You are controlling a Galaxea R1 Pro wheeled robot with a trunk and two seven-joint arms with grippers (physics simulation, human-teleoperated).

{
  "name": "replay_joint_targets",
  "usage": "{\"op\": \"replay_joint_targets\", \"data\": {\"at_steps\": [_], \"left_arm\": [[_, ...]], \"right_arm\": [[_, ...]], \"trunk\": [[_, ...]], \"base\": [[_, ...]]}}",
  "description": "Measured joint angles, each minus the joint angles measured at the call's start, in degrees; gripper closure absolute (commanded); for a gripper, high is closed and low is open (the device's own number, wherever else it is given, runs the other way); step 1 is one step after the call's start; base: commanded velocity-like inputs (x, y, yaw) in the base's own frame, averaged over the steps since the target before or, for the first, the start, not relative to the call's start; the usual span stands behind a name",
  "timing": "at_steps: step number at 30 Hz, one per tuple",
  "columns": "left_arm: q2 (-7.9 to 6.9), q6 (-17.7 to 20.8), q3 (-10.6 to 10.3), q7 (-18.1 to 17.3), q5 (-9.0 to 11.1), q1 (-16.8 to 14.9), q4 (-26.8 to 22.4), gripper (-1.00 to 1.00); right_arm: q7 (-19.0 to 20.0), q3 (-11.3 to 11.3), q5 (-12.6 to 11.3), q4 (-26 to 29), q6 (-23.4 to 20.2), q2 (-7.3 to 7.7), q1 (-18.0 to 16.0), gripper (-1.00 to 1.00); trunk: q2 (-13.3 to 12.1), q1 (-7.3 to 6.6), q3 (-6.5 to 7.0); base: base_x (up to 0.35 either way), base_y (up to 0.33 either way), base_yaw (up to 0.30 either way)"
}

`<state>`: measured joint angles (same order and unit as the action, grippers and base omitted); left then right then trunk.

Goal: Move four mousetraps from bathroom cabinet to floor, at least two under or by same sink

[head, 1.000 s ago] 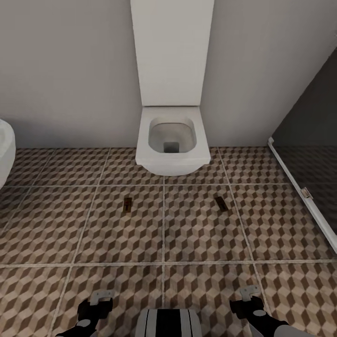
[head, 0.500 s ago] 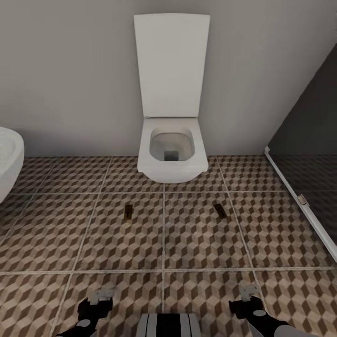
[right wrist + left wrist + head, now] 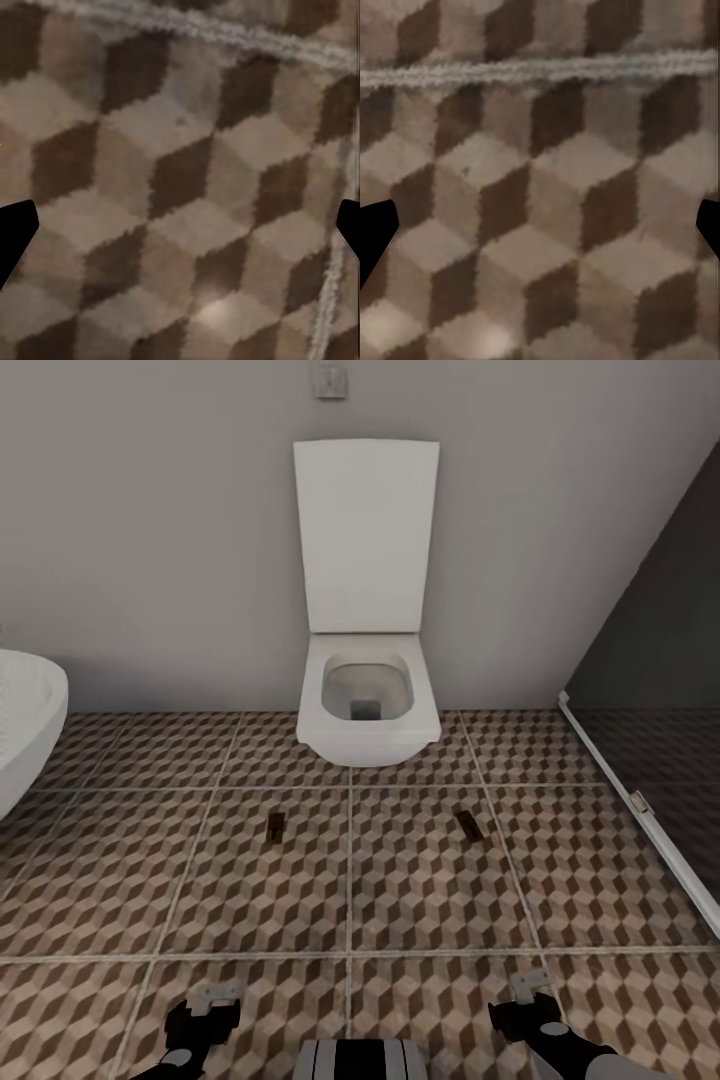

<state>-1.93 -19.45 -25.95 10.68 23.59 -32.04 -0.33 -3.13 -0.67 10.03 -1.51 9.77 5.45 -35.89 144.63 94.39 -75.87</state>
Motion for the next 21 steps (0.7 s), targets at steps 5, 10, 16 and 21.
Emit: {"op": "replay_joint_targets", "data": {"at_steps": [5, 10, 16, 21], "left_arm": [[0.00, 0.0, 0.0, 0.0, 0.0, 0.0, 0.0, -1.00], [0.00, 0.0, 0.0, 0.0, 0.0, 0.0, 0.0, -1.00], [0.00, 0.0, 0.0, 0.0, 0.0, 0.0, 0.0, -1.00], [0.00, 0.0, 0.0, 0.0, 0.0, 0.0, 0.0, -1.00]], "right_arm": [[0.0, 0.0, 0.0, 0.0, 0.0, 0.00, 0.0, -1.00], [0.0, 0.0, 0.0, 0.0, 0.0, 0.00, 0.0, -1.00], [0.0, 0.0, 0.0, 0.0, 0.0, 0.00, 0.0, -1.00], [0.0, 0.0, 0.0, 0.0, 0.0, 0.01, 0.0, -1.00]], "trunk": [[-0.1, -0.13, 1.11], [-0.1, -0.26, 2.22], [-0.2, -0.41, 3.55], [-0.3, -0.54, 4.66]], "base": [[0.000, 0.000, 0.000], [0.000, 0.000, 0.000], [0.000, 0.000, 0.000], [0.000, 0.000, 0.000]]}}
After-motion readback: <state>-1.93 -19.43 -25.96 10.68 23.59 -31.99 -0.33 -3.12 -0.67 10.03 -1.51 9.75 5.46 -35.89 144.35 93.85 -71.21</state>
